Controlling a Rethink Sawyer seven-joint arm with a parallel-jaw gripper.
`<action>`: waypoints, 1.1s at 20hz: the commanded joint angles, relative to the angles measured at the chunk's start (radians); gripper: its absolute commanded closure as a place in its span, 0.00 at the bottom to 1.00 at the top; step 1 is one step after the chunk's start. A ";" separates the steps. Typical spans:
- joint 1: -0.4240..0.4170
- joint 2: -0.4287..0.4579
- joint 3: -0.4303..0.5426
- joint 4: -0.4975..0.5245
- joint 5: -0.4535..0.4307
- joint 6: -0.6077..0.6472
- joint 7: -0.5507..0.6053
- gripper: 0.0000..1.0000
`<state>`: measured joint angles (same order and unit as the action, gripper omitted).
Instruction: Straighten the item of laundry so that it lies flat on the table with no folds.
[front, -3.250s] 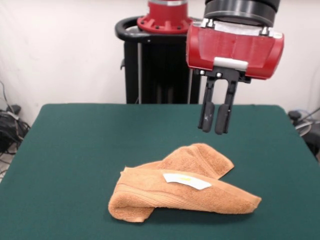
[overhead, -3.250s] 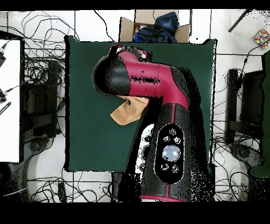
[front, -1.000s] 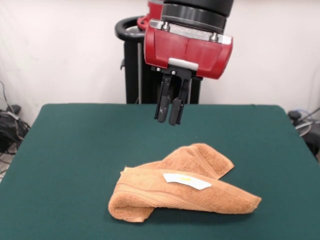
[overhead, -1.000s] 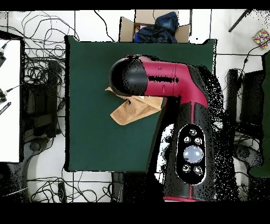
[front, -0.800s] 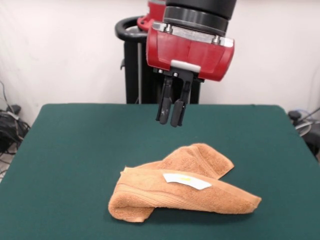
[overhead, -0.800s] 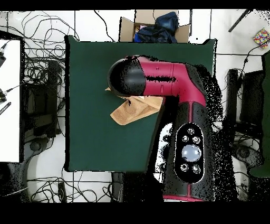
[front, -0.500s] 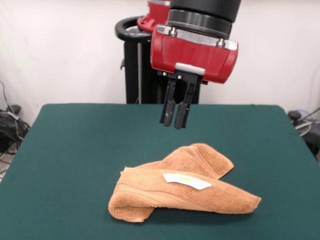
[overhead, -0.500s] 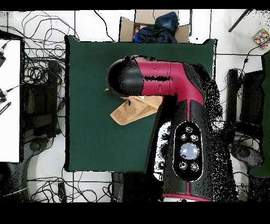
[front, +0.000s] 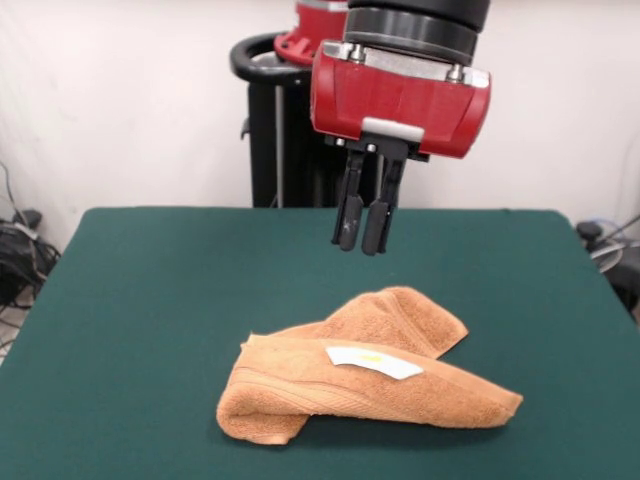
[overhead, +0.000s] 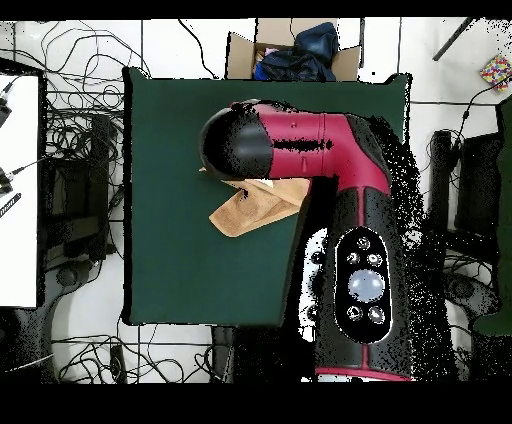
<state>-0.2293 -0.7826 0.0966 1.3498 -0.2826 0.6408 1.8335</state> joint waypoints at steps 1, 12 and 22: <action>-0.020 0.020 0.110 0.108 -0.051 0.071 -0.179 1.00; -0.023 0.028 0.124 0.085 -0.114 0.161 -0.262 1.00; -0.053 0.050 0.165 0.053 -0.104 0.181 -0.226 1.00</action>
<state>-0.2594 -0.7756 0.1637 1.3495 -0.3756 0.7158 1.7636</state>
